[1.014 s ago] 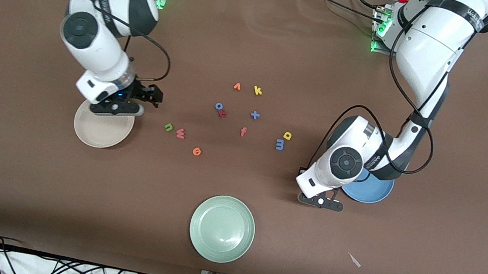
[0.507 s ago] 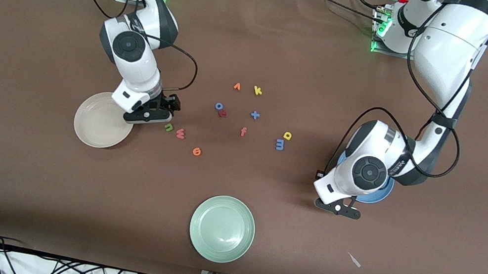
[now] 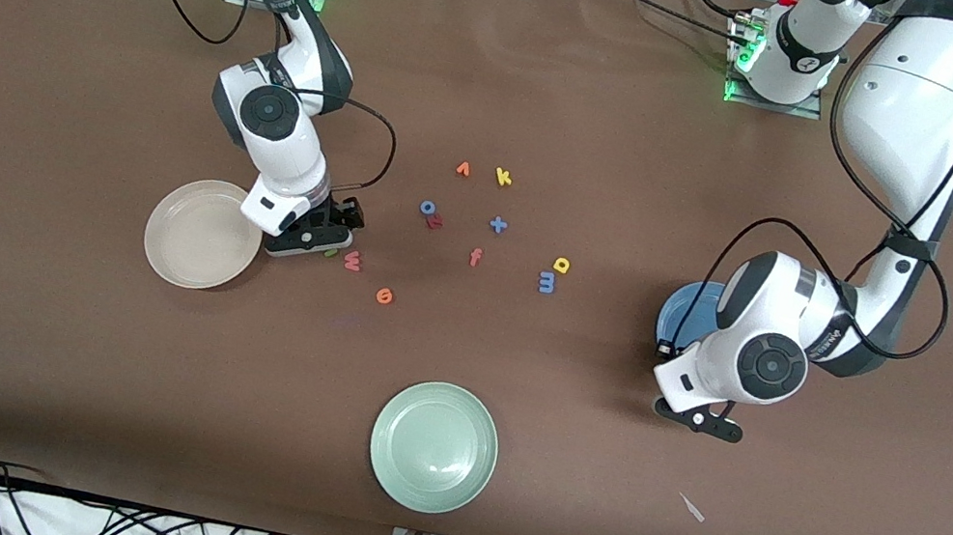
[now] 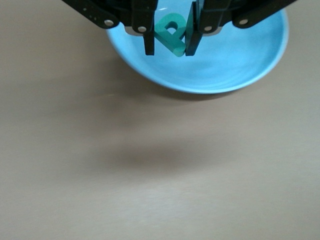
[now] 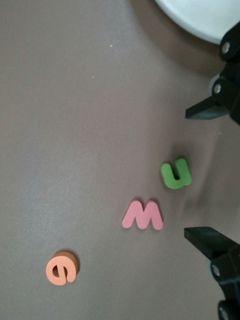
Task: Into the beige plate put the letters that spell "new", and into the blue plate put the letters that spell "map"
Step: 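Carry the P to the blue plate while the right gripper grasps the u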
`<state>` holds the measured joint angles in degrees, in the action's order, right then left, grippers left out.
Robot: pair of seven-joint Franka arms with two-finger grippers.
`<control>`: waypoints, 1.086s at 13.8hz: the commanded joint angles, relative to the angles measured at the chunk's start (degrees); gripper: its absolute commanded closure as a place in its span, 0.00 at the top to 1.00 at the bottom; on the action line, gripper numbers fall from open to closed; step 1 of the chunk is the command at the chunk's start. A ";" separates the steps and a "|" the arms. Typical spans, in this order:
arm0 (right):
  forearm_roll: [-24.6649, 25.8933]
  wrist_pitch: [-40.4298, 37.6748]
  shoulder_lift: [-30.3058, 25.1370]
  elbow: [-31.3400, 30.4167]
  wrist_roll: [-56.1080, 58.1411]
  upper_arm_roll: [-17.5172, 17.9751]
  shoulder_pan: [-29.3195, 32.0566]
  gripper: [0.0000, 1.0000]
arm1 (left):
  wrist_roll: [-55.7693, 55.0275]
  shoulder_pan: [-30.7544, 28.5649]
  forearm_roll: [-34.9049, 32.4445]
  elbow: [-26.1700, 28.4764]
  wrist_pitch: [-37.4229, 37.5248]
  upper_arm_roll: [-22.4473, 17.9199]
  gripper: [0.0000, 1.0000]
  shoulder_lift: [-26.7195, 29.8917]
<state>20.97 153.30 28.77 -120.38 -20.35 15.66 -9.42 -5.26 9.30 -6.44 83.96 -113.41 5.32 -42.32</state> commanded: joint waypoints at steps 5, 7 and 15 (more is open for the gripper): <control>3.12 2.88 3.31 1.55 -0.21 -0.02 0.20 0.83 | 2.98 -3.49 -2.70 4.45 0.64 0.39 0.21 1.27; 3.20 3.76 3.75 1.55 -0.13 -0.11 0.20 0.77 | 2.89 -3.67 -2.61 4.99 0.56 0.48 0.23 1.27; 2.94 3.67 3.14 1.55 1.89 -0.37 0.63 0.40 | 2.10 -4.03 -2.52 4.90 0.90 0.57 1.00 2.41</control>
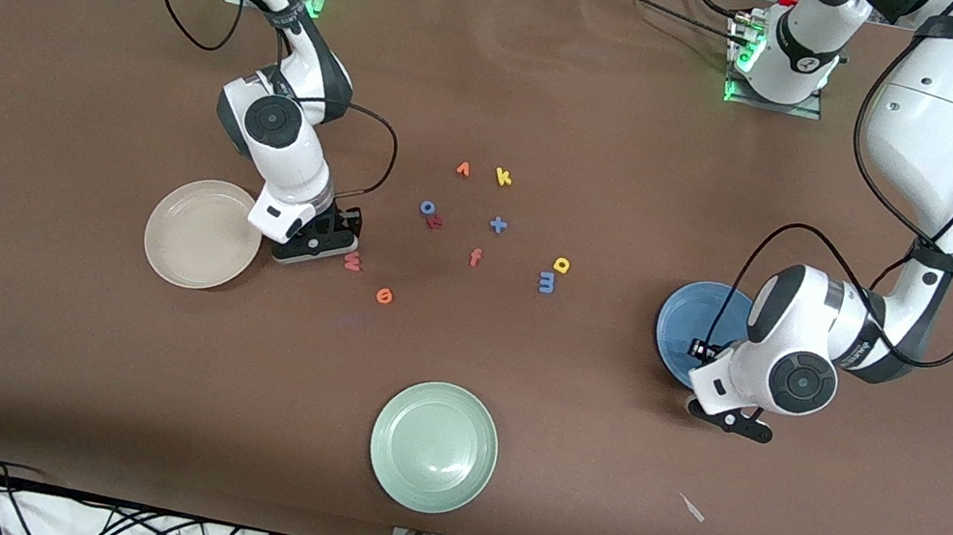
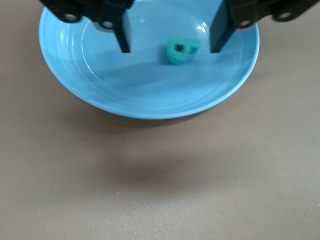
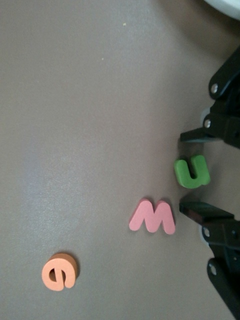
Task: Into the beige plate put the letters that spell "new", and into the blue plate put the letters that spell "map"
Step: 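Carry the P to the blue plate while the right gripper grasps the u, then release the P while the right gripper drops the u on the cream plate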
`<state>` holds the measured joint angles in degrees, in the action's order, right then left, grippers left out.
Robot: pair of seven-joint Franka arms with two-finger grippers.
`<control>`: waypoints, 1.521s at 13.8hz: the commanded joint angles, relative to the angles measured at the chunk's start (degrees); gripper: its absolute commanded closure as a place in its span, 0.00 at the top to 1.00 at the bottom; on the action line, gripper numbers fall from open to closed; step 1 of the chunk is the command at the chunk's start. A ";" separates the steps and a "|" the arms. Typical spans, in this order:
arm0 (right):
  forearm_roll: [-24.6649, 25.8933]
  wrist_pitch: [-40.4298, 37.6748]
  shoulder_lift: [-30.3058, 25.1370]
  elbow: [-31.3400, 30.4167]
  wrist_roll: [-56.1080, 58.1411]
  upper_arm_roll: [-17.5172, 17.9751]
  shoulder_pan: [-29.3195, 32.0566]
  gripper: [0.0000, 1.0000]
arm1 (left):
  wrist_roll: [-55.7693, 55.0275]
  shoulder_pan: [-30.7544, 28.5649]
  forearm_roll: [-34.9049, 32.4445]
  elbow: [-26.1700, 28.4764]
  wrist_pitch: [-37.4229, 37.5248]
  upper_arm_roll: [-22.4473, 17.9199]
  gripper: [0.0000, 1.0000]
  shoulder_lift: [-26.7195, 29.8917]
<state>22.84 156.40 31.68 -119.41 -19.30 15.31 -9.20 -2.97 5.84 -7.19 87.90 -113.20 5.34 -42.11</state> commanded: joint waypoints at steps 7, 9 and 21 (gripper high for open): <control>0.37 -6.78 -6.70 0.59 9.69 -1.87 2.95 0.24 | -1.06 0.40 -0.90 0.26 1.23 1.69 1.00 3.62; 0.37 -11.71 -10.31 0.59 16.10 -1.78 5.67 0.24 | -7.45 0.31 -0.98 0.26 1.23 4.15 1.00 3.62; -1.83 -13.93 -4.20 6.36 0.71 3.41 3.68 0.72 | -48.86 8.99 -0.98 0.96 -5.96 13.12 1.00 0.55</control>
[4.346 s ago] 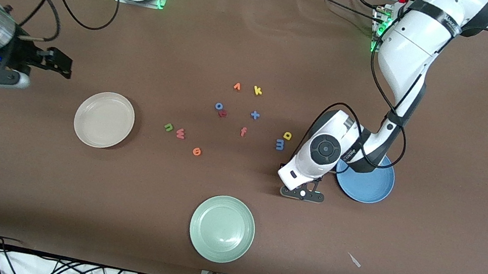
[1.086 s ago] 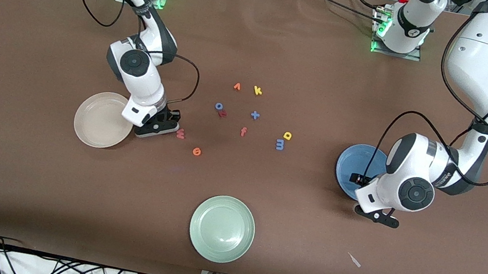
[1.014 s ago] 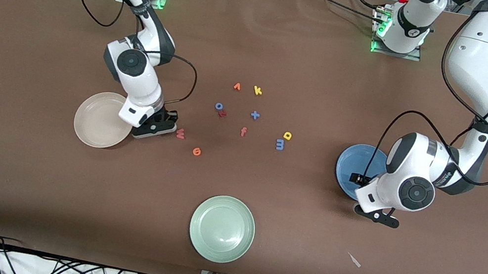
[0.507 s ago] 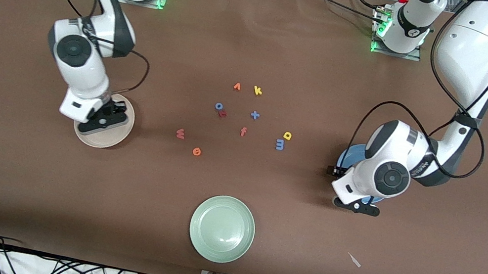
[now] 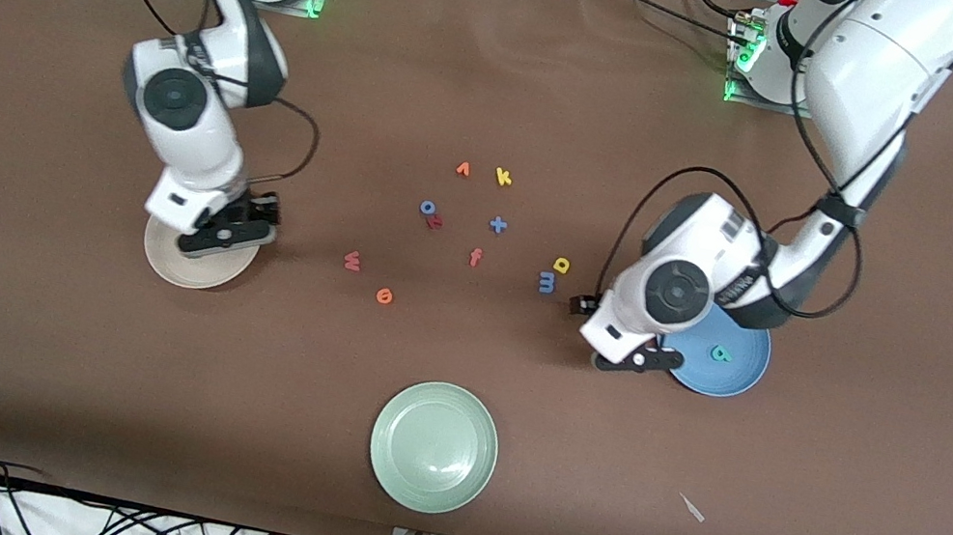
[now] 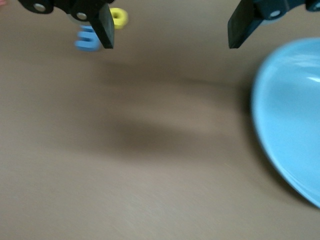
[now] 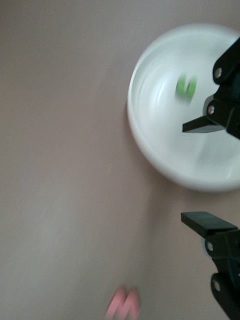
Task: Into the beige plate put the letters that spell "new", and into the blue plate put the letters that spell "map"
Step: 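Release the P while the right gripper drops the u on the cream plate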
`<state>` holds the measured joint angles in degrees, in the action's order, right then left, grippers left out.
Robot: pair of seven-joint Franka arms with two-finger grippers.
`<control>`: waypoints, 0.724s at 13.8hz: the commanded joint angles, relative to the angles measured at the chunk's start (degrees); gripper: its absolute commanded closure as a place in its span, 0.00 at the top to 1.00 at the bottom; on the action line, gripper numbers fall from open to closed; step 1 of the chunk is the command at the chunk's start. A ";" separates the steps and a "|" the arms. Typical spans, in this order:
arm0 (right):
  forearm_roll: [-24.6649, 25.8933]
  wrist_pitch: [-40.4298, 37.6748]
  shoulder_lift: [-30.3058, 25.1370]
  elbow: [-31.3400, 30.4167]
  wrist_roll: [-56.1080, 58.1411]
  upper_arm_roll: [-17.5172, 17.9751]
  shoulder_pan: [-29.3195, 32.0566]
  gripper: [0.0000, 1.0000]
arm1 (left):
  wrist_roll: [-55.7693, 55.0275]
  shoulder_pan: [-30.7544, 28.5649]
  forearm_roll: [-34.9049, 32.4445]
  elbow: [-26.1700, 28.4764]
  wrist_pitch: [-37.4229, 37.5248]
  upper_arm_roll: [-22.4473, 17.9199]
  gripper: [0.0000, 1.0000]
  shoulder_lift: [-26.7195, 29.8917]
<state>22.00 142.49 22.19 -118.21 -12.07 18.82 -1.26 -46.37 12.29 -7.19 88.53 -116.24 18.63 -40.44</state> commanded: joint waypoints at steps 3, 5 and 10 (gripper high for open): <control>-0.55 0.86 11.45 10.09 -14.98 -0.28 -9.45 0.72 | -3.05 5.91 -2.04 -0.11 -6.98 -0.35 1.00 -3.15; -0.47 3.05 12.52 10.28 -16.31 -0.37 -10.07 0.72 | 4.42 5.91 -1.78 -0.02 -7.07 -0.27 1.00 -3.24; 1.11 7.53 15.07 10.28 -16.41 -2.82 -11.39 0.72 | 5.59 7.57 -2.04 0.50 -10.40 -0.44 0.99 -5.35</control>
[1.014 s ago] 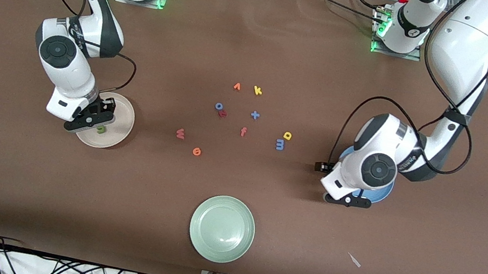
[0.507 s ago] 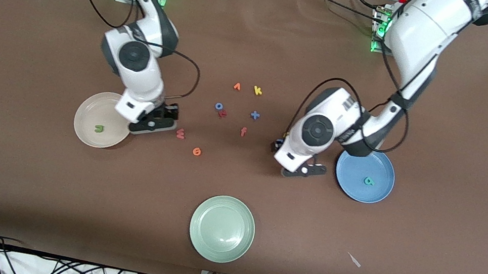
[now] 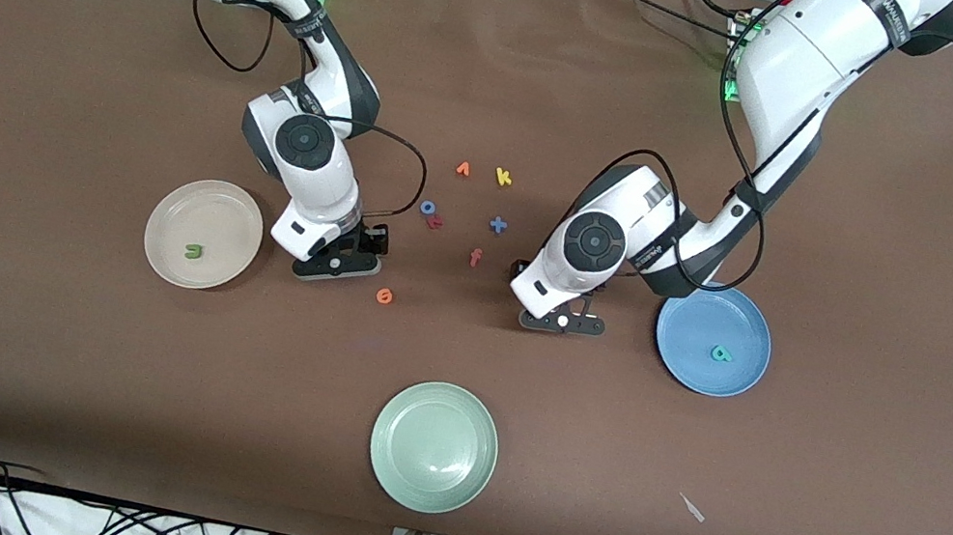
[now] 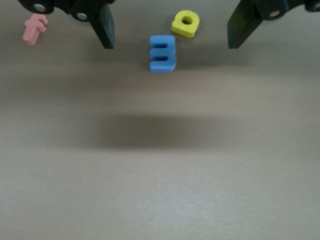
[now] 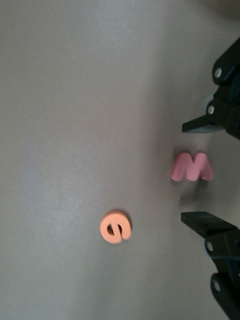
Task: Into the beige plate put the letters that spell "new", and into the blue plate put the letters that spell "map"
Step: 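Grasp the E with the left gripper while the right gripper places the m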
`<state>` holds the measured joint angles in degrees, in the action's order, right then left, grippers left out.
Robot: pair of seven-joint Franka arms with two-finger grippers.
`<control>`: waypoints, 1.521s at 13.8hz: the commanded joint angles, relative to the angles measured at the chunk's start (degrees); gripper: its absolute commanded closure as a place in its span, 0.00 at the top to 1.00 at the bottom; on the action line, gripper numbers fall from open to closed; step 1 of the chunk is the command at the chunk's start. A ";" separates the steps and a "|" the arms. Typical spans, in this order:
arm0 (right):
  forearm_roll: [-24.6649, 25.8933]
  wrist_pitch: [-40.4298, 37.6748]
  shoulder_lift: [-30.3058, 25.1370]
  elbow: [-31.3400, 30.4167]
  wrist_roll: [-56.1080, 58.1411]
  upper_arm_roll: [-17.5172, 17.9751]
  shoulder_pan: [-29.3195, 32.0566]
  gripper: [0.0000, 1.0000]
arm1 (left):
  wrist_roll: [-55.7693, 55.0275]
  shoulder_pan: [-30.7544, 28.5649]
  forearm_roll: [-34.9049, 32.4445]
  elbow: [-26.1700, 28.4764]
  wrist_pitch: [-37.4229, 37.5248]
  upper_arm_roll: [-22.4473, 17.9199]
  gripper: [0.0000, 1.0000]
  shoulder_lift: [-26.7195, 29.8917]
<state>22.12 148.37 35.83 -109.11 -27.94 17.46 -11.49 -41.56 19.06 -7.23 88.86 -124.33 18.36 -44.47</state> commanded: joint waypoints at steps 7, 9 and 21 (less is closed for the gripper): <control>1.00 1.74 1.79 0.48 -4.49 -1.81 -2.75 0.46 | 0.69 1.86 -9.65 1.66 -2.50 0.09 0.35 -2.55; 1.17 1.74 1.61 0.48 -3.88 -2.42 -2.75 0.27 | 0.69 1.68 -9.03 1.66 -1.80 0.18 0.08 -2.11; -0.75 -6.09 -17.18 -14.78 29.96 -9.02 10.41 0.47 | 11.21 -6.21 -8.94 -0.53 10.93 0.18 0.07 5.62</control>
<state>22.43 140.49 23.62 -115.40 -1.09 7.85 -5.01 -35.59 15.50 -15.28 87.72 -116.88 18.40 -41.34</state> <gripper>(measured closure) 0.736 0.696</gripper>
